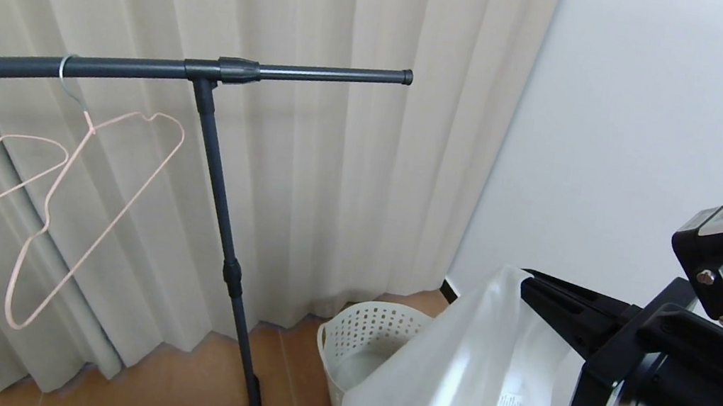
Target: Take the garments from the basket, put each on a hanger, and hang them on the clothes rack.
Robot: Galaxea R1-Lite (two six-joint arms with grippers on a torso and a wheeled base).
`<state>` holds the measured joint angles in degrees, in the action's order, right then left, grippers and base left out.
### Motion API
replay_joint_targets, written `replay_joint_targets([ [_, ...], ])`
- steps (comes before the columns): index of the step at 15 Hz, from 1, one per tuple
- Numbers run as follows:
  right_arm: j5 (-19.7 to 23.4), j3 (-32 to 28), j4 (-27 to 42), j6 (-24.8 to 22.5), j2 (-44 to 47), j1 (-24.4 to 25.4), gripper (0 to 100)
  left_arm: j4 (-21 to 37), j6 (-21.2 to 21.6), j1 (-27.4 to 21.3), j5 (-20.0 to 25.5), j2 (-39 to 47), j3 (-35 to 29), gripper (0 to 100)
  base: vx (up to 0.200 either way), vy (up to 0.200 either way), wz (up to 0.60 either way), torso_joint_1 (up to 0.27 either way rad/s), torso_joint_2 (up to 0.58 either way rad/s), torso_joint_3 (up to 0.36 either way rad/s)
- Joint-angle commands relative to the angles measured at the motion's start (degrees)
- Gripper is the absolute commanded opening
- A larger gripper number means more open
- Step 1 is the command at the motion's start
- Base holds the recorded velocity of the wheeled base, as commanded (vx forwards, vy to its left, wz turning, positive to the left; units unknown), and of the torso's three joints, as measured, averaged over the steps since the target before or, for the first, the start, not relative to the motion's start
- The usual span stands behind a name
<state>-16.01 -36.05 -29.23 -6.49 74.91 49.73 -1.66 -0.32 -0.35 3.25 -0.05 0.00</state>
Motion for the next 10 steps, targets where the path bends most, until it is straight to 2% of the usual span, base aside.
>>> replay_joint_targets([
  [1,0.0,0.0,0.0,0.0,0.1,0.0,0,0.0,0.1,0.0,0.0,0.0,0.0,100,0.0,0.0,0.0,0.237,-0.56,-0.315],
  [10,0.0,0.1,0.0,0.0,0.1,0.0,0,0.0,0.0,0.0,0.0,0.0,0.0,100,0.0,0.0,0.0,0.18,-0.4,-0.222],
])
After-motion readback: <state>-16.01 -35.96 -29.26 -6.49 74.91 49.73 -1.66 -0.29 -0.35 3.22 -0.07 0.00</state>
